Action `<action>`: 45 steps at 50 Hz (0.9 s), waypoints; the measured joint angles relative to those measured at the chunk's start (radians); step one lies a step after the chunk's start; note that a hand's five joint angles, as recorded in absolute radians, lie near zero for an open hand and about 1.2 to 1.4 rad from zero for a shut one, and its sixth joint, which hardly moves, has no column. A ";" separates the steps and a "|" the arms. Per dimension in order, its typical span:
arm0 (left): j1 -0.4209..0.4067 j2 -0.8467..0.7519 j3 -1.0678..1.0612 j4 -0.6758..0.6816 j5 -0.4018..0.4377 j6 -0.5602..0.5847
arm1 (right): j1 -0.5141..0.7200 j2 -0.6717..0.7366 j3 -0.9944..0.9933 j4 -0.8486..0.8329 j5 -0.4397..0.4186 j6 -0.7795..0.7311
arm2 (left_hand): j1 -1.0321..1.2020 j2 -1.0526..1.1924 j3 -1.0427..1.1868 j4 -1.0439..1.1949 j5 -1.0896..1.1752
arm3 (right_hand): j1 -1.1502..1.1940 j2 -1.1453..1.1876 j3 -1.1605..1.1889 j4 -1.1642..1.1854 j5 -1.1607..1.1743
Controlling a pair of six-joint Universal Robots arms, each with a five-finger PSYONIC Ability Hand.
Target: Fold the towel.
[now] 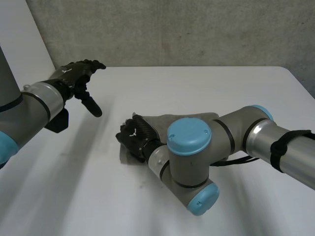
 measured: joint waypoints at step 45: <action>-0.059 -0.011 -0.019 0.013 -0.004 0.001 | -0.244 -0.304 0.281 -0.094 0.043 0.179 | 0.000 0.000 0.000 0.000 0.000 | 0.325 0.345 0.317 0.324 0.348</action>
